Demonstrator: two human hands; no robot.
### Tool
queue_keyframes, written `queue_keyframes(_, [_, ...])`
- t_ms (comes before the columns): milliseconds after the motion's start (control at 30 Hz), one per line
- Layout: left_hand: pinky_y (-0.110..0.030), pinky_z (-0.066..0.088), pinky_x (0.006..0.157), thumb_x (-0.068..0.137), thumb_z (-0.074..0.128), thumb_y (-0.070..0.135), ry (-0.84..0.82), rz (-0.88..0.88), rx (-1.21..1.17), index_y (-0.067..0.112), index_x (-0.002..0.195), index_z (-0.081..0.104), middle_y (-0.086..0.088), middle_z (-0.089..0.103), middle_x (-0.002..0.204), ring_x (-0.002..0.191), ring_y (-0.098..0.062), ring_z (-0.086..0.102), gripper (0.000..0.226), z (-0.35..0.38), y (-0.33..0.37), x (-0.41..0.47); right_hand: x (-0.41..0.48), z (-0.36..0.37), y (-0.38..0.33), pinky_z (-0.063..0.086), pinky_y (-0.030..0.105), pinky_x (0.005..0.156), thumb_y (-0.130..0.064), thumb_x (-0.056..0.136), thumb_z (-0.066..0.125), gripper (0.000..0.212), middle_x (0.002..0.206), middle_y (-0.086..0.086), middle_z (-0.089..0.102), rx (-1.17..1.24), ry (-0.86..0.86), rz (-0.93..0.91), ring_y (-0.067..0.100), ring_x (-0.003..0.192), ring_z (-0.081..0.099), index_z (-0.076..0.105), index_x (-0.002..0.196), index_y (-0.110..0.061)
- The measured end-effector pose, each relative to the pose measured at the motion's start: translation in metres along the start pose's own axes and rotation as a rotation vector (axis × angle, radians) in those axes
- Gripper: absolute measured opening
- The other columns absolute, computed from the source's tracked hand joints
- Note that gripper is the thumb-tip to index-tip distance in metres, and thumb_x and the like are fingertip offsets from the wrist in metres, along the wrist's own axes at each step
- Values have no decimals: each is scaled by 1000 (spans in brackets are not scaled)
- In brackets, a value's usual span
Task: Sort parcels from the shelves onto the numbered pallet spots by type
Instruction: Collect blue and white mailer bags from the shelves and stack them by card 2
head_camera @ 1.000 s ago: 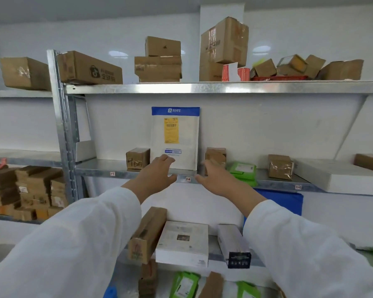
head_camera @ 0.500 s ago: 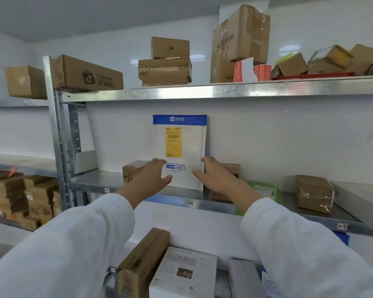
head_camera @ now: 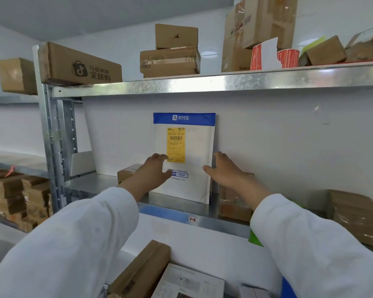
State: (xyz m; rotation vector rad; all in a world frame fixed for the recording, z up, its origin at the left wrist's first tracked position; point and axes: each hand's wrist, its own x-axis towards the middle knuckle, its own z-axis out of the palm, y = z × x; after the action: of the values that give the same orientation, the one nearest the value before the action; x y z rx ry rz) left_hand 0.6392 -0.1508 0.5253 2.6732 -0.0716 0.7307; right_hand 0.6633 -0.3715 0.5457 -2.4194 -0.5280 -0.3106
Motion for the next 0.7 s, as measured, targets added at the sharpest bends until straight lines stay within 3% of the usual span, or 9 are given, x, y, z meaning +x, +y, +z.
queue_keyframes(200, [-39, 37, 107, 96, 52, 30, -40, -52, -53, 19, 146, 35, -10, 38, 145, 134, -26, 38, 54, 13, -44, 48, 45, 21, -1, 37, 33, 103, -31, 98, 50, 64, 147, 13, 31, 2, 75, 74, 27, 129, 42, 17, 146, -4])
queue_keyframes(300, [-37, 36, 105, 97, 52, 28, -22, -61, -94, 12, 147, 29, -13, 36, 146, 133, -28, 40, 57, 20, -59, 69, 63, 28, -2, 39, 37, 106, -28, 96, 56, 79, 148, 13, 33, 91, 94, 141, 29, 130, 44, 2, 150, -8])
queue_keyframes(367, [-34, 39, 98, 96, 53, 24, -7, -69, -137, 5, 146, 27, -18, 39, 141, 126, -31, 45, 59, 26, -67, 82, 70, 32, -1, 38, 33, 103, -22, 95, 58, 84, 148, 12, 36, 182, 90, 181, 28, 130, 44, -5, 149, -9])
queue_keyframes(500, [-33, 41, 92, 94, 56, 17, 68, -95, -271, 0, 140, 30, -19, 42, 133, 118, -32, 48, 55, 36, -78, 107, 79, 39, 6, 38, 25, 85, -18, 93, 60, 74, 140, 9, 43, 234, 72, 224, 21, 116, 48, 7, 144, -7])
queue_keyframes(633, [-44, 46, 95, 94, 57, 28, 123, -214, -400, 0, 132, 36, -17, 47, 127, 116, -34, 50, 52, 37, -87, 129, 90, 42, 15, 39, 25, 81, -12, 90, 65, 73, 136, 9, 44, 245, 66, 264, 14, 101, 43, 13, 141, -7])
queue_keyframes(700, [-36, 44, 89, 99, 49, 31, 64, -261, -477, -1, 130, 39, -16, 50, 127, 115, -32, 52, 46, 38, -87, 137, 95, 43, 16, 40, 26, 81, -11, 88, 67, 69, 133, 10, 45, 248, 82, 272, 14, 100, 43, 20, 138, -6])
